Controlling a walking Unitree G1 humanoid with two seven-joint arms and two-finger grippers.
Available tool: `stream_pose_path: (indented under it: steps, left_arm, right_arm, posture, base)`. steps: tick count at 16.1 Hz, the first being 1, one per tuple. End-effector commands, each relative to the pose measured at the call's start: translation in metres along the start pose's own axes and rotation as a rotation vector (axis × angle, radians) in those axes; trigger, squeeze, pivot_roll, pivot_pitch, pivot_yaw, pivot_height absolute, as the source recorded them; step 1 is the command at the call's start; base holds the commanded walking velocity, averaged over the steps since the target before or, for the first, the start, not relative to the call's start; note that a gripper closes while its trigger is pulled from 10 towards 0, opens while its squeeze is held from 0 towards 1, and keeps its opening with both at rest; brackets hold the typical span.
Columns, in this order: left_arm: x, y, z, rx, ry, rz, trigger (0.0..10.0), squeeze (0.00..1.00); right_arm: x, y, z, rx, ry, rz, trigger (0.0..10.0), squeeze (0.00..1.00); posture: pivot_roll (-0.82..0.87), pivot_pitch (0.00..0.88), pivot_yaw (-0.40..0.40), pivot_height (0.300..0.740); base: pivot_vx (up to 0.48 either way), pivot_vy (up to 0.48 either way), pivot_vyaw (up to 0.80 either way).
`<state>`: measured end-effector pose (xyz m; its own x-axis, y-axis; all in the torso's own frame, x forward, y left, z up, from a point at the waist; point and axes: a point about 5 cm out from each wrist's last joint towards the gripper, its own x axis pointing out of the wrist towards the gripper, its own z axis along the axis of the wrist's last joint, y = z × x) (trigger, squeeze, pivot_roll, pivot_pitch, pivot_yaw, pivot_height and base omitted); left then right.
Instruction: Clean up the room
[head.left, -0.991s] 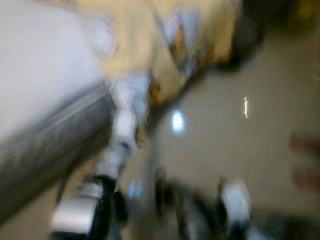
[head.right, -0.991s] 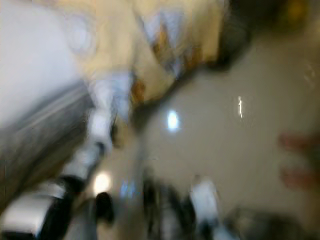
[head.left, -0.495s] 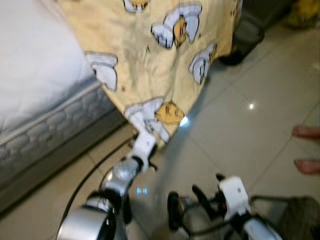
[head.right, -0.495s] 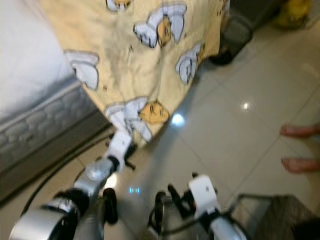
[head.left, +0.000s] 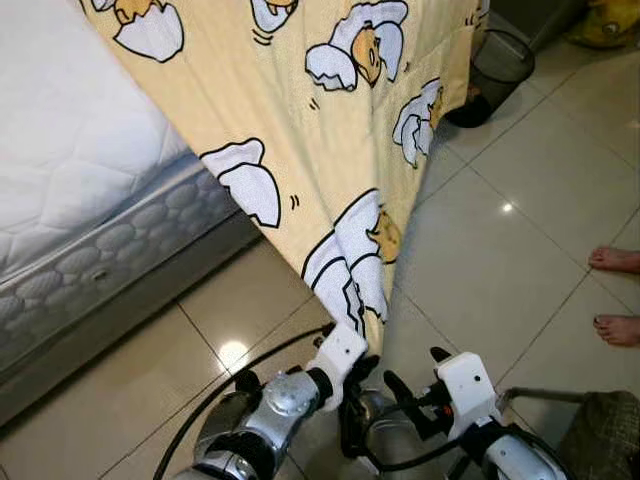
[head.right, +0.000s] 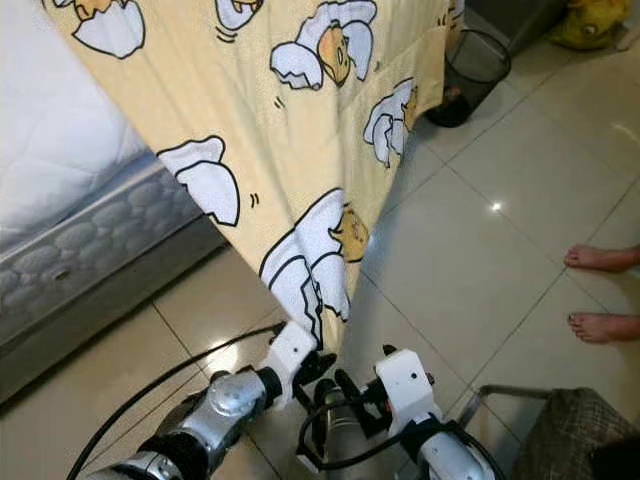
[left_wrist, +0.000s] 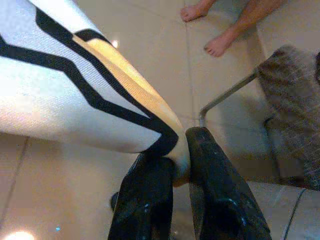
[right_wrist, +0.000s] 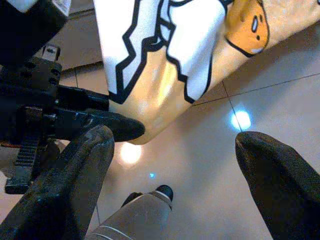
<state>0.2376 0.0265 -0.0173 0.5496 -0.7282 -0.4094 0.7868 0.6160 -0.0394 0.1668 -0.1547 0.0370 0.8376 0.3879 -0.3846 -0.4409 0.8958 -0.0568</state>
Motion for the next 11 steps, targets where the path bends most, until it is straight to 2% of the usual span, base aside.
stream_pose_path:
  steps: [1,3,4,5,6,7,8,9,10,11]
  left_arm:
    - [0.0,-0.025,-0.018,0.037,0.089,-0.08,10.0,0.0]
    - [-0.003,-0.012,-0.017,0.076,0.089,0.003,10.0,0.0]
    - [-0.007,-0.001,-0.016,0.068,0.071,0.064,10.0,1.0]
    - [-0.013,0.014,-0.015,0.076,0.056,0.129,10.0,1.0]
    - [-0.017,0.021,-0.014,0.081,0.048,0.162,10.0,1.0]
    - [-0.032,0.041,-0.017,0.067,0.028,0.224,10.0,1.0]
    - [-0.039,0.047,-0.021,0.059,0.029,0.231,10.0,1.0]
    - [-0.056,0.06,-0.028,0.066,0.024,0.257,10.0,1.0]
    - [-0.071,0.075,-0.026,0.057,-0.017,0.324,10.0,1.0]
    - [-0.081,0.093,-0.015,0.029,-0.09,0.433,10.0,1.0]
  right_arm:
    - [-0.004,0.001,-0.011,0.014,0.041,0.0,10.0,0.0]
    - [0.001,-0.002,-0.007,0.007,0.022,-0.009,10.0,0.0]
    - [0.003,-0.004,-0.003,0.001,0.002,-0.028,10.0,0.0]
    - [0.008,-0.008,0.004,-0.01,-0.03,-0.056,10.0,0.0]
    - [0.011,-0.011,0.008,-0.02,-0.046,-0.08,10.0,0.0]
    - [0.02,-0.018,0.017,-0.003,-0.077,-0.143,10.0,0.0]
    - [0.024,-0.02,0.018,0.016,-0.084,-0.156,10.0,0.0]
    - [0.029,-0.023,0.023,0.039,-0.103,-0.172,10.0,0.0]
    - [0.033,-0.026,0.028,0.044,-0.123,-0.189,10.0,0.0]
    - [0.038,-0.033,0.034,0.046,-0.148,-0.221,10.0,0.0]
  posture:
    - [-0.31,0.339,-0.1,0.74]
    - [-0.3,0.328,-0.095,0.74]
    - [-0.3,0.324,-0.09,0.74]
    - [-0.29,0.31,-0.079,0.74]
    - [-0.29,0.31,-0.079,0.74]
    - [-0.26,0.275,-0.061,0.74]
    - [-0.25,0.266,-0.055,0.74]
    - [-0.24,0.254,-0.049,0.74]
    - [-0.23,0.242,-0.045,0.74]
    - [-0.21,0.232,-0.042,0.74]
  base:
    - [0.0,0.0,0.0]
    - [0.0,0.0,0.0]
    - [0.0,0.0,0.0]
    - [0.0,0.0,0.0]
    - [0.0,0.0,0.0]
    - [0.0,0.0,0.0]
    - [0.0,0.0,0.0]
    - [0.0,0.0,0.0]
    - [0.0,0.0,0.0]
    - [0.0,0.0,0.0]
